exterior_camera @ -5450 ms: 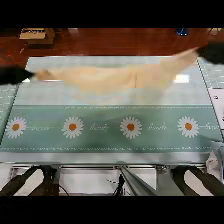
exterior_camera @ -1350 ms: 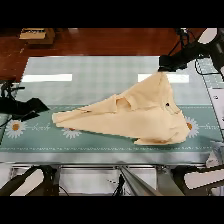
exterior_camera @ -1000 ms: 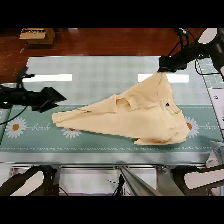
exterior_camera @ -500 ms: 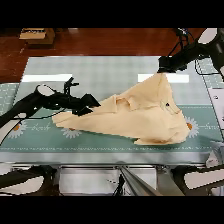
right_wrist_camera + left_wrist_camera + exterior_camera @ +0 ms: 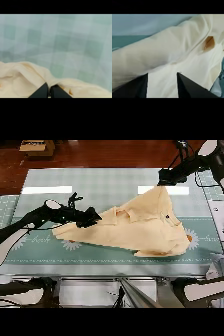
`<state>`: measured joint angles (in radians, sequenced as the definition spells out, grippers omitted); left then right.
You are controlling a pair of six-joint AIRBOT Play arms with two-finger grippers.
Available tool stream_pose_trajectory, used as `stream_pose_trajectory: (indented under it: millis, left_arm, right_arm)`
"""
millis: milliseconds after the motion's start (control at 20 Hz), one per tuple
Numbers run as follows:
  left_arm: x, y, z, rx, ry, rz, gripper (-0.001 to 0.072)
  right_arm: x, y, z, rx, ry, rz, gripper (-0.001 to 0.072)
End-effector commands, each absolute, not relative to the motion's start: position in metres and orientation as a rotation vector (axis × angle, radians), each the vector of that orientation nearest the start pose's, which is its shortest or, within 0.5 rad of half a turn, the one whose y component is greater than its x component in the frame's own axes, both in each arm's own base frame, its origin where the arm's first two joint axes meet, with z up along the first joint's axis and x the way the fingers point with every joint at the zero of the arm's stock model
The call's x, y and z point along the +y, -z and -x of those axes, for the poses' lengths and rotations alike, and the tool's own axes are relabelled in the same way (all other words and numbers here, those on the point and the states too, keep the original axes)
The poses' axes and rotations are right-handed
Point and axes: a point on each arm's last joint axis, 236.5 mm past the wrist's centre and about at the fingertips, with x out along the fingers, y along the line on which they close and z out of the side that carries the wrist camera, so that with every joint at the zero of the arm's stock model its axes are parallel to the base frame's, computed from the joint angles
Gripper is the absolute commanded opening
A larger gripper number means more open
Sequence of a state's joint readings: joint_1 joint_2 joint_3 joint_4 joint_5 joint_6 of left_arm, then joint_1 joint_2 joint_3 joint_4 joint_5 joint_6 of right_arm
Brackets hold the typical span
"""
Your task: Fold the shirts.
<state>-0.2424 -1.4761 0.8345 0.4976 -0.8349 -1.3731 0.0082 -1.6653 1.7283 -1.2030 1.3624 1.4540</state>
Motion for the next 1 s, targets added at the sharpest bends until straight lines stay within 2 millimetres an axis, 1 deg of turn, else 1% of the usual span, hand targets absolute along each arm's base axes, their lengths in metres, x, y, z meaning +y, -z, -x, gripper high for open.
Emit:
stream_pose_trajectory:
  millis: [0, 50, 100, 150, 250, 300, 400, 450, 550, 800, 850, 950]
  left_arm:
    - [-0.235, 0.081, -0.357, 1.334, 0.366, 0.846, 0.0429]
    - [-0.233, 0.082, -0.361, 1.321, 0.352, 0.849, 0.0415]
    - [-0.231, 0.083, -0.364, 1.308, 0.342, 0.848, 0.0303]
    - [-0.230, 0.083, -0.366, 1.302, 0.336, 0.848, 0.0238]
    - [-0.231, 0.083, -0.365, 1.309, 0.335, 0.854, 0.0242]
    - [-0.234, 0.082, -0.360, 1.330, 0.354, 0.856, 0.0299]
    - [-0.246, 0.073, -0.343, 1.401, 0.428, 0.854, 0.0574]
    - [-0.251, 0.068, -0.333, 1.440, 0.472, 0.848, 0.0616]
    - [-0.255, 0.059, -0.323, 1.464, 0.521, 0.835, 0.0613]
    - [-0.255, 0.041, -0.325, 1.418, 0.546, 0.823, 0.0612]
    - [-0.255, 0.039, -0.325, 1.415, 0.550, 0.822, 0.0611]
    - [-0.256, 0.042, -0.322, 1.426, 0.546, 0.820, 0.0611]
  right_arm:
    - [0.088, -0.045, -0.474, 1.276, -0.342, -0.193, 0.0025]
    - [0.088, -0.045, -0.473, 1.279, -0.343, -0.193, 0.0026]
    - [0.088, -0.044, -0.473, 1.280, -0.344, -0.193, 0.0025]
    - [0.088, -0.044, -0.472, 1.283, -0.344, -0.192, 0.0025]
    - [0.088, -0.044, -0.471, 1.285, -0.344, -0.193, 0.0026]
    - [0.088, -0.044, -0.471, 1.286, -0.345, -0.193, 0.0025]
    - [0.088, -0.044, -0.471, 1.286, -0.345, -0.192, 0.0025]
    - [0.088, -0.044, -0.471, 1.286, -0.345, -0.192, 0.0025]
    - [0.088, -0.044, -0.471, 1.289, -0.345, -0.192, 0.0025]
    - [0.088, -0.043, -0.467, 1.303, -0.349, -0.190, 0.0025]
    - [0.088, -0.043, -0.467, 1.303, -0.349, -0.190, 0.0025]
    - [0.088, -0.043, -0.467, 1.303, -0.349, -0.190, 0.0025]
